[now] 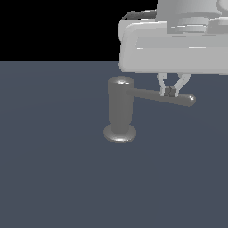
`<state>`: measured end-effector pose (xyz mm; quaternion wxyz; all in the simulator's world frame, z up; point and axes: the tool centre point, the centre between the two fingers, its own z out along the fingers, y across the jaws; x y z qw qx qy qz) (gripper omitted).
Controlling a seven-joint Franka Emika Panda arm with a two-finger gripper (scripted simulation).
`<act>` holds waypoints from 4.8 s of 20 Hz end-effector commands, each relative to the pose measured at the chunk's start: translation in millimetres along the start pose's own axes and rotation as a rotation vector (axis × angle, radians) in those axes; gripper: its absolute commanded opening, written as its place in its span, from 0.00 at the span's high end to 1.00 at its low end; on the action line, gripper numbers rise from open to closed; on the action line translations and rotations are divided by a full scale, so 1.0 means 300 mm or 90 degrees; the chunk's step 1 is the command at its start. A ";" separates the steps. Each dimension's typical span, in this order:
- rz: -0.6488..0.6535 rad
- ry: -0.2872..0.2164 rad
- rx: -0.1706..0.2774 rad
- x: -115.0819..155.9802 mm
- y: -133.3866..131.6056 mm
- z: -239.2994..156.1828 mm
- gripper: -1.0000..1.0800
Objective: Turn on the faucet by rotating a designated handle.
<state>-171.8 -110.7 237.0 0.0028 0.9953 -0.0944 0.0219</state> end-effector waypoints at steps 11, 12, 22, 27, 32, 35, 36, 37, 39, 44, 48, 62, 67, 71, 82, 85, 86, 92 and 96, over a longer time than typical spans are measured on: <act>0.000 -0.010 -0.001 0.114 0.094 0.030 1.00; 0.001 -0.011 -0.001 0.123 0.102 0.032 1.00; 0.004 -0.017 0.000 0.208 0.181 0.048 1.00; 0.006 -0.021 0.000 0.250 0.220 0.057 1.00; 0.008 -0.024 0.000 0.291 0.258 0.065 1.00; 0.009 -0.026 0.000 0.315 0.281 0.070 1.00; 0.009 -0.026 0.001 0.323 0.289 0.071 1.00; 0.009 -0.027 0.001 0.331 0.296 0.073 1.00; 0.010 -0.027 0.001 0.339 0.303 0.075 1.00; -0.017 -0.006 0.002 0.417 0.217 0.024 1.00; -0.014 -0.008 0.002 0.459 0.216 0.030 1.00; -0.007 -0.015 0.002 0.600 0.212 0.052 1.00; -0.004 -0.017 0.002 0.648 0.212 0.059 1.00; -0.002 -0.019 0.001 0.685 0.211 0.066 1.00; 0.004 -0.023 0.001 0.784 0.211 0.082 1.00; 0.005 -0.024 0.001 0.809 0.211 0.086 1.00; 0.005 -0.024 0.001 0.817 0.211 0.087 1.00; 0.008 -0.027 0.001 0.866 0.211 0.096 1.00; 0.009 -0.028 0.001 0.890 0.212 0.099 1.00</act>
